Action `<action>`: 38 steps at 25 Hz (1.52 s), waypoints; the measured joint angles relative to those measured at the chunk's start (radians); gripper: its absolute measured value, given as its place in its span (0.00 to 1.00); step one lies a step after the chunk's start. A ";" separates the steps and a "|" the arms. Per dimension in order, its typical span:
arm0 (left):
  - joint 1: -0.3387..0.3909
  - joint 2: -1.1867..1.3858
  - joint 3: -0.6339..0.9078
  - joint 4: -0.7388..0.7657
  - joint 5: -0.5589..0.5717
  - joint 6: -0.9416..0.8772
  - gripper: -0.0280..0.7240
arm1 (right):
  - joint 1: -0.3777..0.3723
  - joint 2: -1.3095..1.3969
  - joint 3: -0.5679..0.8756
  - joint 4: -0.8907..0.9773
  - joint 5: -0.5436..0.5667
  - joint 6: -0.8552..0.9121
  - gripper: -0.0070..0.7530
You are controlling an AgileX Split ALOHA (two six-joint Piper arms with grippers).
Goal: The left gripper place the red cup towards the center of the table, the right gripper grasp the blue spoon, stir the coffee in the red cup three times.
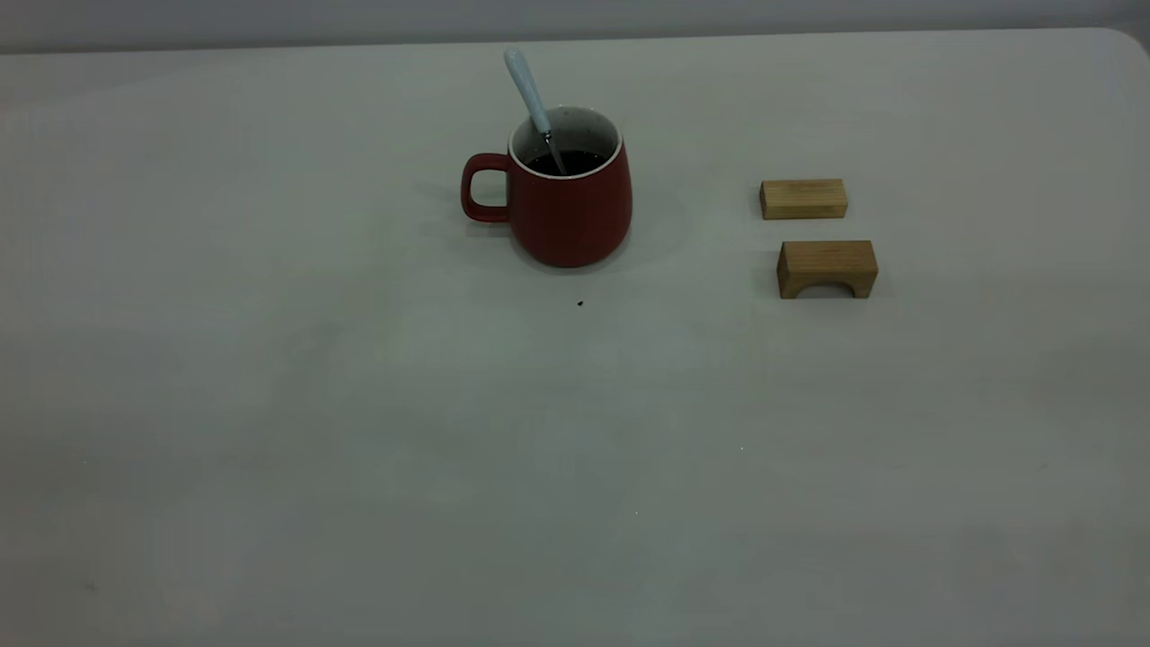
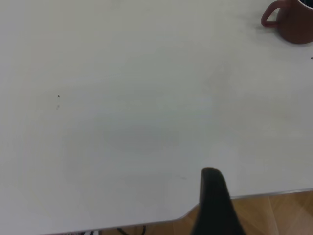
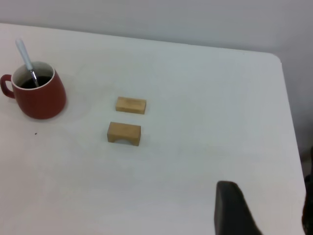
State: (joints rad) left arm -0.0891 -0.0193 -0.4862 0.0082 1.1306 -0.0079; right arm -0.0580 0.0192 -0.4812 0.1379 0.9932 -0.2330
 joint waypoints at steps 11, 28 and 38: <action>0.000 0.000 0.000 0.000 0.000 0.000 0.78 | 0.151 0.000 -0.018 -0.085 0.115 0.174 0.29; 0.000 0.000 0.000 0.000 0.000 0.000 0.78 | 0.179 0.000 0.012 -0.121 0.136 0.196 0.27; 0.000 0.000 0.000 0.000 0.000 0.000 0.78 | 0.123 0.000 0.012 -0.114 0.136 0.196 0.28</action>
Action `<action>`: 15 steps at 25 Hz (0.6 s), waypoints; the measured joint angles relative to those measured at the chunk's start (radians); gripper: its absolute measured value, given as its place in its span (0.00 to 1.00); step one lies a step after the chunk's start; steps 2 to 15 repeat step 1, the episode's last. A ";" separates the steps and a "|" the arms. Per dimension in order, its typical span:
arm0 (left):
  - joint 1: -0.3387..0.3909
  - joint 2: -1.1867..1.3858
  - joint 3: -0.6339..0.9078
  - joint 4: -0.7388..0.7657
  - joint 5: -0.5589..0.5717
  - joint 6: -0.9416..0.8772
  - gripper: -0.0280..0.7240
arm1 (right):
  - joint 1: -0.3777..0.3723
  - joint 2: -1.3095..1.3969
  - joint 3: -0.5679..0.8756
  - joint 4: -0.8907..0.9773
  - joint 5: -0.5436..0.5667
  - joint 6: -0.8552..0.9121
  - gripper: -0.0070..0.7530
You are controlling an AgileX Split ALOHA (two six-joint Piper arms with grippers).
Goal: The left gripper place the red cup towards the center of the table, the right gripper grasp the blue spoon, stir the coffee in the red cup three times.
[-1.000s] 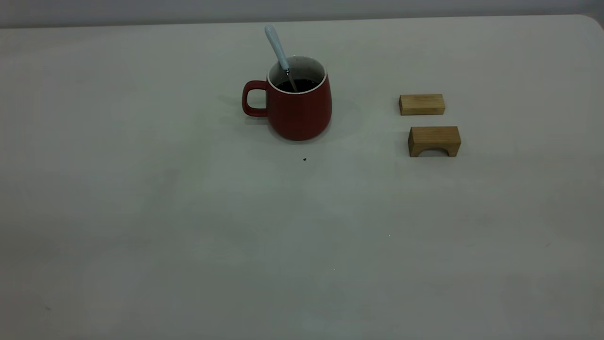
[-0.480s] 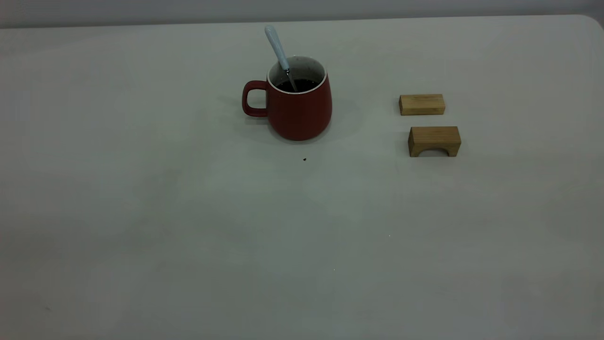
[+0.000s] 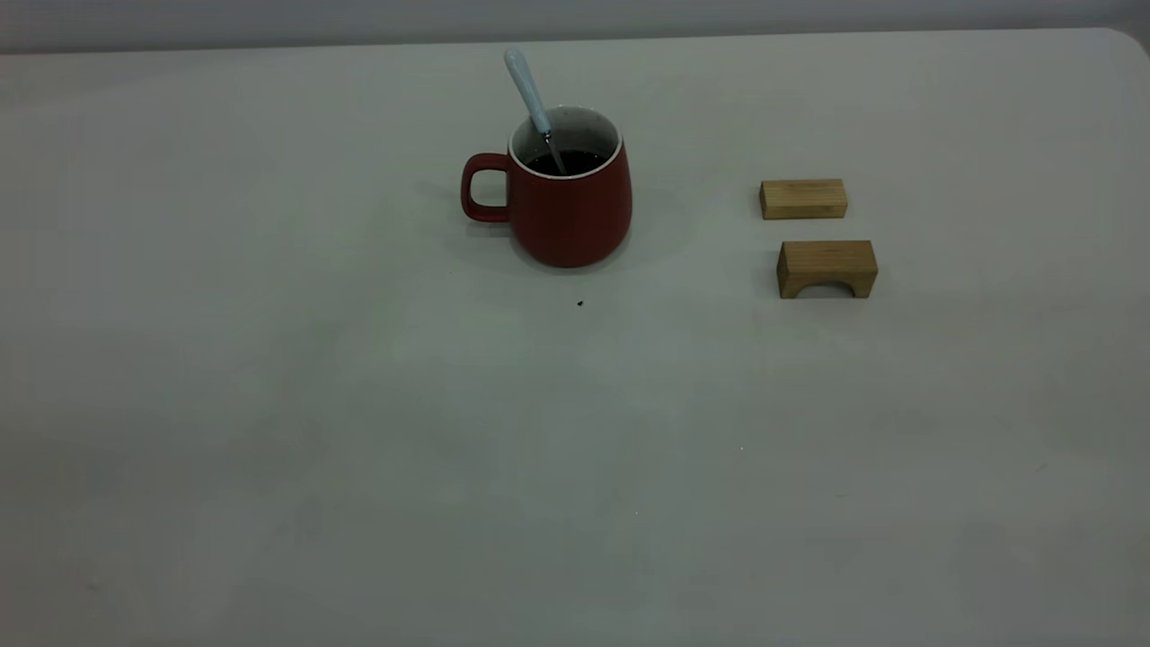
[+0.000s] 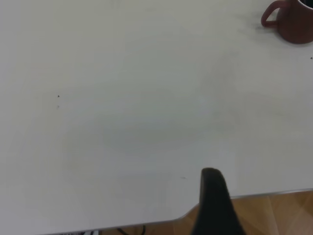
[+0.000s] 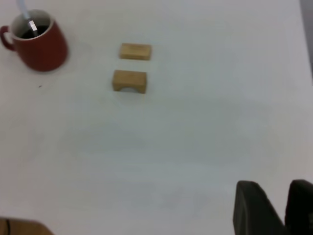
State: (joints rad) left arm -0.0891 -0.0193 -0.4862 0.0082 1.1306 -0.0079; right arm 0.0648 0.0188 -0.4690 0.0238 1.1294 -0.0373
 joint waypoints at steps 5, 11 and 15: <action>0.000 0.000 0.000 0.000 0.000 0.000 0.78 | -0.010 0.000 0.000 0.001 0.000 0.000 0.28; 0.000 0.000 0.000 0.000 0.000 0.000 0.78 | -0.010 0.000 0.000 0.001 0.000 0.000 0.28; 0.000 0.000 0.000 0.000 0.000 0.000 0.78 | -0.010 0.000 0.000 0.001 0.000 0.000 0.28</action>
